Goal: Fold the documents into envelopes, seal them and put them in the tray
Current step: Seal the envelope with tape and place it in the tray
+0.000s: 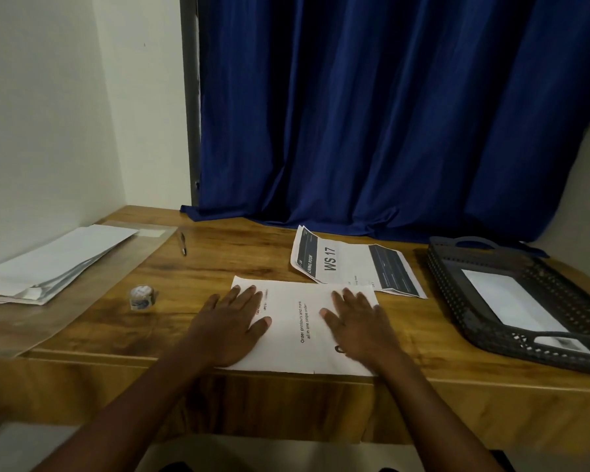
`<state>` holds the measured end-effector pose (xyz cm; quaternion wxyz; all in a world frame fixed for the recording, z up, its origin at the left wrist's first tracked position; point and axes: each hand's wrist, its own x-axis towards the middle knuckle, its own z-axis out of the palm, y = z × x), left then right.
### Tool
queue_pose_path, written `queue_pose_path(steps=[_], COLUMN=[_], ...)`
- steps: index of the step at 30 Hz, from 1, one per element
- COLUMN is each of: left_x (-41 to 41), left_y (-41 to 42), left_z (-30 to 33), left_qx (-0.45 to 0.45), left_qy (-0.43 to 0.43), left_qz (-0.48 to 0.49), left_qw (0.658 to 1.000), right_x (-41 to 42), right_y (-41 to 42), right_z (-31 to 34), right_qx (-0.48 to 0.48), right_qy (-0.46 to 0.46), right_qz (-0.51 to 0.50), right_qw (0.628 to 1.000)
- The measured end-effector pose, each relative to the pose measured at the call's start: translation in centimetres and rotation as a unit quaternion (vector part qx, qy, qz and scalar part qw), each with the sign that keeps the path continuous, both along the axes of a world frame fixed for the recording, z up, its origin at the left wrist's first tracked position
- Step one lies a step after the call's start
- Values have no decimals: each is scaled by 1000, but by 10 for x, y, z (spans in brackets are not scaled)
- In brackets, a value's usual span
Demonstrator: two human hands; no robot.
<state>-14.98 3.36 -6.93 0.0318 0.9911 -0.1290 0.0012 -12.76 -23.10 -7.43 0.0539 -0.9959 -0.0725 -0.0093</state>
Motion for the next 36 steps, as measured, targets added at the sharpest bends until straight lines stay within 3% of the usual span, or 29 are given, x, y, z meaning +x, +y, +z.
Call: queue_pose_path(steps=[5, 10, 11, 17, 28, 36], left_x=[-3, -3, -2, -3, -4, -5], left_y=[6, 9, 9, 8, 6, 5], left_z=[1, -2, -2, -1, -2, -4], left_qx=[-9, -32, -34, -16, -24, -30], left_qy=[5, -1, 1, -5, -20, -21], left_qz=[14, 15, 13, 16, 24, 33], left_qw=[1000, 999, 999, 1000, 999, 999], right_x=[-2, -21, -25, -64, -89, -94], right_y=[-30, -36, -42, -65, -35, -24], right_z=[-1, 7, 7, -4, -7, -7], right_qx=[41, 261, 270, 75, 31, 28], right_qy=[-18, -115, -119, -63, -78, -79], right_qz=[-55, -53, -63, -91, -198, -201], right_qw=[998, 957, 953, 991, 977, 976])
